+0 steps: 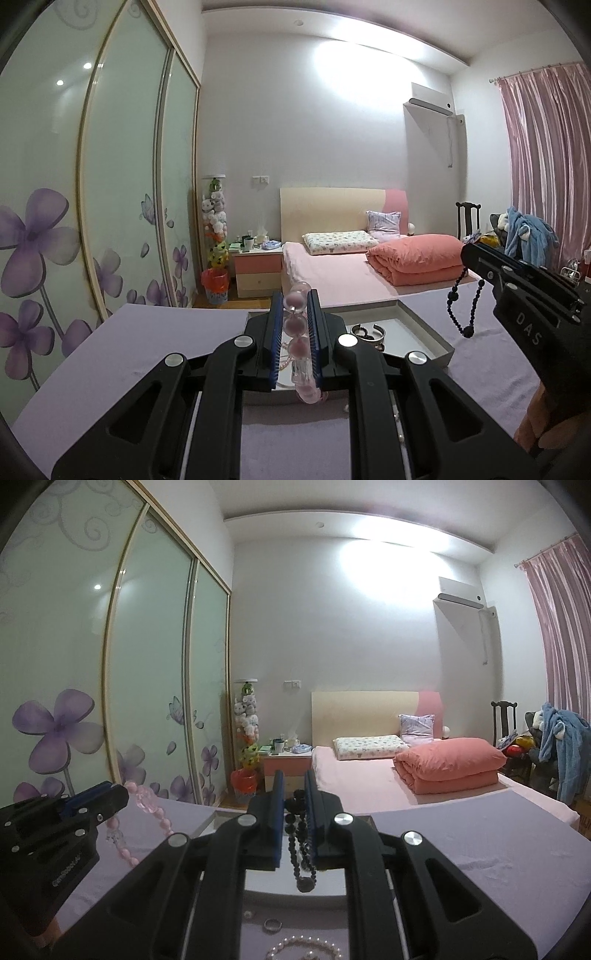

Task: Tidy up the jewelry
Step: 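Carry the pink crystal bracelet and black bead bracelet into the grey tray with both tools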

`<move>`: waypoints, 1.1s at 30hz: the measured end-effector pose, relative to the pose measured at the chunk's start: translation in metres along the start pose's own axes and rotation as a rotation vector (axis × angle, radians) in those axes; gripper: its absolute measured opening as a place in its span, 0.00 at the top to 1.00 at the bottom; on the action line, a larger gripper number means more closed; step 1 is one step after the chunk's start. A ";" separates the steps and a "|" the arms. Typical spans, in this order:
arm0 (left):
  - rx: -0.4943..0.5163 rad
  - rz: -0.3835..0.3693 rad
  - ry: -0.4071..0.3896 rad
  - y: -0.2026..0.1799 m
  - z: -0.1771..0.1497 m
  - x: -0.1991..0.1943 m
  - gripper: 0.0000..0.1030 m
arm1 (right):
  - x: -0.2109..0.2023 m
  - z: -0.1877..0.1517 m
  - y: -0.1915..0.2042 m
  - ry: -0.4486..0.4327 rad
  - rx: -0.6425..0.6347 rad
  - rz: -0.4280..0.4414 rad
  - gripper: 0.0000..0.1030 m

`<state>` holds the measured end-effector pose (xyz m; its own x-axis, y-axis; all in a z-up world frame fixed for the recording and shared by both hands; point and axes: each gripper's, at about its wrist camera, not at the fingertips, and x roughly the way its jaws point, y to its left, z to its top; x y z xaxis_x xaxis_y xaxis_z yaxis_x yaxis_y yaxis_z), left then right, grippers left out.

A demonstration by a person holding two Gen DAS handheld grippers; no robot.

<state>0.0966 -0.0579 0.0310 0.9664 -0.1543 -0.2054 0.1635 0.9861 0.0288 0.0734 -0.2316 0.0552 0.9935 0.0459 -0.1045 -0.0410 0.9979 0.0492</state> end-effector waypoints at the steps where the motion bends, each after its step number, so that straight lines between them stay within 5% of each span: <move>1: -0.003 -0.001 0.001 0.000 0.000 0.002 0.86 | 0.002 0.000 -0.001 -0.001 0.002 -0.002 0.89; 15: -0.019 0.000 0.011 -0.005 0.006 0.034 0.86 | 0.045 -0.001 -0.007 0.004 0.022 -0.038 0.89; 33: -0.054 -0.027 0.135 0.002 -0.008 0.101 0.86 | 0.148 -0.030 -0.029 0.226 0.093 -0.014 0.89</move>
<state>0.1930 -0.0707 0.0028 0.9258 -0.1745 -0.3352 0.1746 0.9842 -0.0301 0.2186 -0.2520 0.0090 0.9443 0.0518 -0.3250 -0.0075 0.9907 0.1362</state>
